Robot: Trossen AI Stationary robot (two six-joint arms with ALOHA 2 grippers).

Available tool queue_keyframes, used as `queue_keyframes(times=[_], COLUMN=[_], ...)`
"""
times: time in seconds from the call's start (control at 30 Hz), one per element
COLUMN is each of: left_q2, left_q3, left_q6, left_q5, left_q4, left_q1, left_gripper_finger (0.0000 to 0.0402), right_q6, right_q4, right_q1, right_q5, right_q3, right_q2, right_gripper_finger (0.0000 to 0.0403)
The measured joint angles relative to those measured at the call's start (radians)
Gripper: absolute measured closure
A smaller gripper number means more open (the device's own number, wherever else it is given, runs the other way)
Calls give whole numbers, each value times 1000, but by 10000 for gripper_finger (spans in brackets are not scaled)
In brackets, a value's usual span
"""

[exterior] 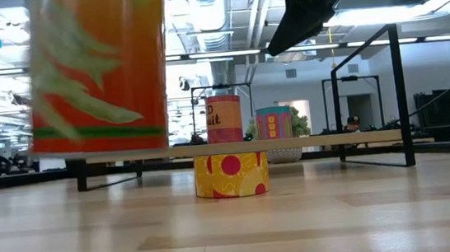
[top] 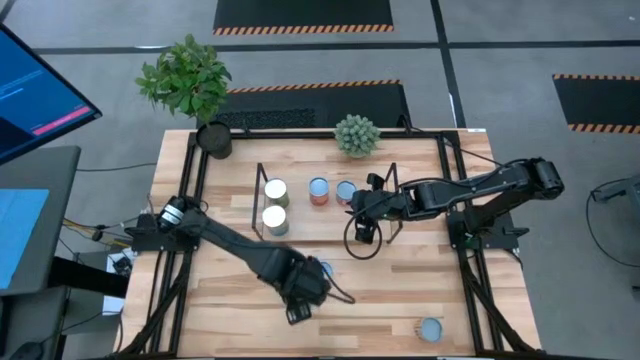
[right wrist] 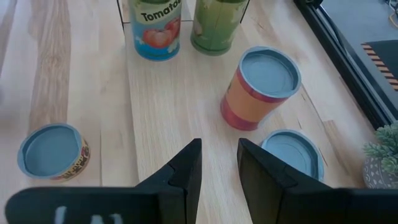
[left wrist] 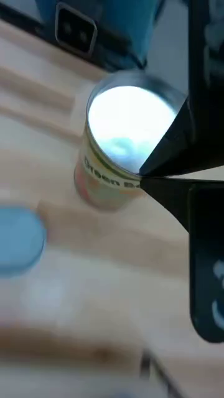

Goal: Pick and place cans onto a shelf
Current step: Put the canned green peas on the shelf

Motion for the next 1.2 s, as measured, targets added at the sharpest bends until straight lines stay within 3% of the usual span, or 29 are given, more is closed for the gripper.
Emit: queue_keyframes(times=[0.17, 0.4, 0.73, 1.2], left_q2=[-1, -1, -1, 8], left_q3=[73, 79, 77, 77], left_q6=[140, 324, 557, 675], left_q5=[-79, -162, -138, -117], left_q4=[-129, -153, -166, -167], left_q1=[86, 249, 383, 463], left_gripper_finger=[401, 402, 401, 401], right_q6=[0, 36, 55, 49], right_q4=[6, 6, 1, -23], right_q1=[0, 2, 4, -50], right_q5=[0, 4, 74, 92], right_q3=[0, 0, 1, 1], right_q2=[0, 0, -106, -268], right_gripper_finger=[276, 276, 276, 276])
